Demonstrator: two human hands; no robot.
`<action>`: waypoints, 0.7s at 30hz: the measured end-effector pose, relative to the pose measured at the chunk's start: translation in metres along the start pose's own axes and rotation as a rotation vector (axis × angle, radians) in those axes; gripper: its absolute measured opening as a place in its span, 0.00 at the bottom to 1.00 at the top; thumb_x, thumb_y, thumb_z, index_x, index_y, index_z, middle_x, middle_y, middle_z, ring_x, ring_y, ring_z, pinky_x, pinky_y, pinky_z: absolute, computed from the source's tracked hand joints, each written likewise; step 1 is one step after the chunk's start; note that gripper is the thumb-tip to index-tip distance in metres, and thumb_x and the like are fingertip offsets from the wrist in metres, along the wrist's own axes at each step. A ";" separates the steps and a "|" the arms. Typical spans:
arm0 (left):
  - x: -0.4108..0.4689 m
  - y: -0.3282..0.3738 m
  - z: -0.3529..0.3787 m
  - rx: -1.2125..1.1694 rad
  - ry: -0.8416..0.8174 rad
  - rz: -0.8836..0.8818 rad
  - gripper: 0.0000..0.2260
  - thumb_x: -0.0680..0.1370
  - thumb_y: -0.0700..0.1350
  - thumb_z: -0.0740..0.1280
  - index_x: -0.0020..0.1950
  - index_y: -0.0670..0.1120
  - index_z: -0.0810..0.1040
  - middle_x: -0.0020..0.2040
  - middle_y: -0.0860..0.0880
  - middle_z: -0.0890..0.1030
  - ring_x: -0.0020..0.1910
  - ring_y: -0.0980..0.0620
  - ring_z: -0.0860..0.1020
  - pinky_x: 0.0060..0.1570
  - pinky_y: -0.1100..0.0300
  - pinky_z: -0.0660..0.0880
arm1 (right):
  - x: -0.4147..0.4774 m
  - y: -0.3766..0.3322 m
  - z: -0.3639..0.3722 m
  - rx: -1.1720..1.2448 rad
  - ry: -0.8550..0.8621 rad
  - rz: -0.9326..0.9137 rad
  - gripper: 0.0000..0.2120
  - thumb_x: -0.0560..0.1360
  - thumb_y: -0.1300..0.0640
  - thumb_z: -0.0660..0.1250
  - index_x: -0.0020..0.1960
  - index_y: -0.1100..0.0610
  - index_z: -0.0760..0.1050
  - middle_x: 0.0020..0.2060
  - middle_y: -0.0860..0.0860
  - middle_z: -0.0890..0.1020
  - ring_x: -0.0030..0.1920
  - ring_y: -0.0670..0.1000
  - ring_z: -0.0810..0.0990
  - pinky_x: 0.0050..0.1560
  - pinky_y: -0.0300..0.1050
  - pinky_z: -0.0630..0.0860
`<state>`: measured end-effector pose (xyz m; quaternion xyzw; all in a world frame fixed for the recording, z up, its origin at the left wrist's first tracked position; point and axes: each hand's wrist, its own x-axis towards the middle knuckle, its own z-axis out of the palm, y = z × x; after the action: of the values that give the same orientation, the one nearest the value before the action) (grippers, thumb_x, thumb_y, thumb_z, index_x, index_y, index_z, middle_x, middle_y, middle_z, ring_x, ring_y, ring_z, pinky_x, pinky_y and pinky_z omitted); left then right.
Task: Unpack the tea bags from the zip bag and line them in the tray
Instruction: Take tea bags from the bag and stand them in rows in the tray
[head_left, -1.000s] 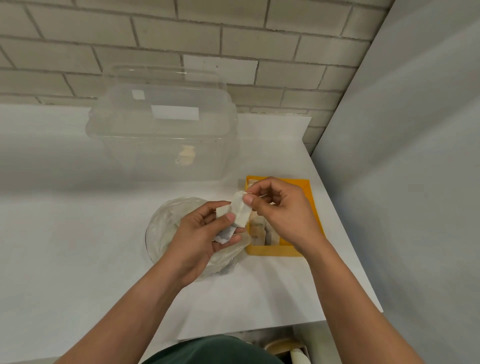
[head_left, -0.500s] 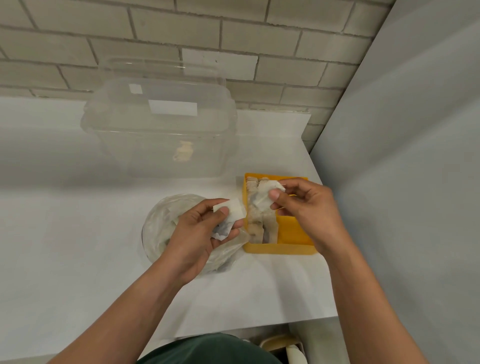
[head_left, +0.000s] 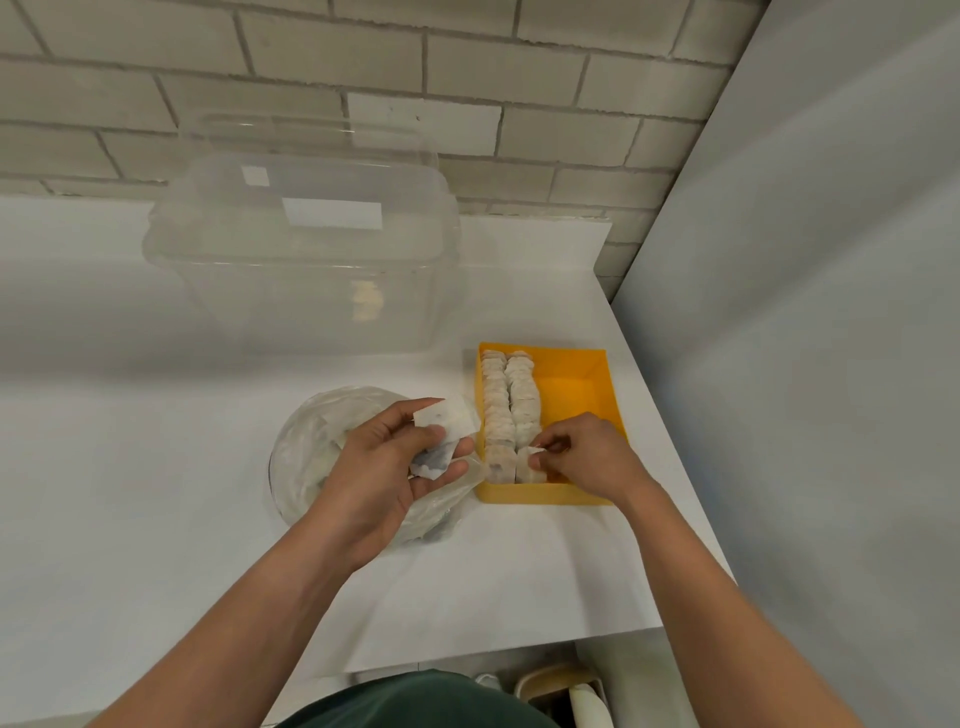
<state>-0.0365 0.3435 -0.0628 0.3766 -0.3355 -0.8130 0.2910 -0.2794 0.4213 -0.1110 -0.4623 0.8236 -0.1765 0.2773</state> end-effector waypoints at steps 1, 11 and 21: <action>-0.001 0.000 0.000 0.001 -0.003 0.005 0.11 0.82 0.31 0.64 0.62 0.39 0.80 0.51 0.40 0.86 0.53 0.41 0.87 0.49 0.53 0.85 | 0.000 -0.001 0.001 -0.007 0.011 0.007 0.12 0.73 0.52 0.78 0.56 0.51 0.86 0.44 0.43 0.83 0.43 0.38 0.78 0.40 0.27 0.70; -0.006 0.002 -0.001 0.025 0.009 0.045 0.12 0.81 0.34 0.67 0.65 0.41 0.78 0.58 0.38 0.84 0.55 0.41 0.86 0.45 0.53 0.85 | 0.004 0.000 0.006 -0.105 -0.004 0.125 0.22 0.61 0.44 0.84 0.47 0.47 0.77 0.42 0.42 0.82 0.46 0.47 0.81 0.49 0.50 0.82; -0.006 0.000 0.004 0.074 -0.030 0.081 0.13 0.81 0.34 0.67 0.65 0.43 0.79 0.55 0.41 0.85 0.53 0.42 0.87 0.45 0.55 0.84 | -0.038 -0.076 -0.014 0.713 -0.008 -0.075 0.05 0.76 0.49 0.75 0.50 0.49 0.85 0.44 0.49 0.87 0.41 0.47 0.84 0.46 0.44 0.83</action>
<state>-0.0362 0.3486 -0.0582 0.3609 -0.3846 -0.7932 0.3044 -0.2214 0.4155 -0.0474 -0.3672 0.6916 -0.4609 0.4177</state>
